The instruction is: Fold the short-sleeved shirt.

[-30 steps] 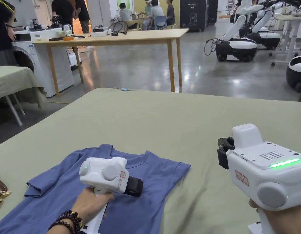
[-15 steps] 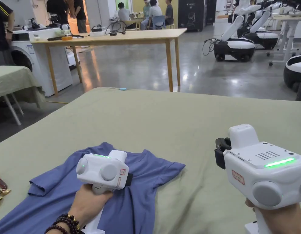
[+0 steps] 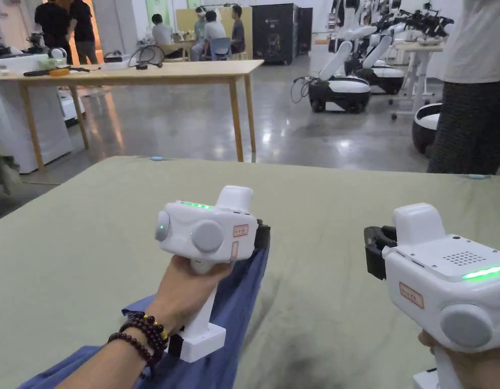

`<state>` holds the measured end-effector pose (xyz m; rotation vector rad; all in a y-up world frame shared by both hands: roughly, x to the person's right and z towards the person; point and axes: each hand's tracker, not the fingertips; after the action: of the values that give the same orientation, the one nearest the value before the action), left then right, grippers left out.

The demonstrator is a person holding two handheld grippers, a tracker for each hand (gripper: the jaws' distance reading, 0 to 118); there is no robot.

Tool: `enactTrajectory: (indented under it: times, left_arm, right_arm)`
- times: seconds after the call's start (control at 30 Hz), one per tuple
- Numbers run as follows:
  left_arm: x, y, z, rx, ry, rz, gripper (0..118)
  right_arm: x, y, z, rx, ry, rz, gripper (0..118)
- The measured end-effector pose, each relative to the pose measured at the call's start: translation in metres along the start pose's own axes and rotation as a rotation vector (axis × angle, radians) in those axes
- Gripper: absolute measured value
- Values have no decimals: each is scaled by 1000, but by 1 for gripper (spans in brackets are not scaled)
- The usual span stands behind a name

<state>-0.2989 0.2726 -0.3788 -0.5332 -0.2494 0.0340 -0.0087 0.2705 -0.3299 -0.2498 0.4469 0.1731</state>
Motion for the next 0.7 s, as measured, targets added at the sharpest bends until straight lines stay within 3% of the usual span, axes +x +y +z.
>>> enactTrajectory:
  times: [0.3, 0.37, 0.5, 0.7]
  left_arm:
    - [233, 66, -66, 43, -492, -63, 3]
    - [272, 60, -79, 29, -529, -89, 3]
    - [323, 17, -129, -149, -498, -149, 3]
    - [342, -68, -175, -300, -445, -171, 3]
  right_arm:
    - [151, -1, 123, 39, -423, 6, 0]
    - [178, -4, 144, 26, -504, -7, 0]
    - [213, -14, 175, 5, -557, -71, 0]
    - [223, -36, 187, -14, -557, -86, 0]
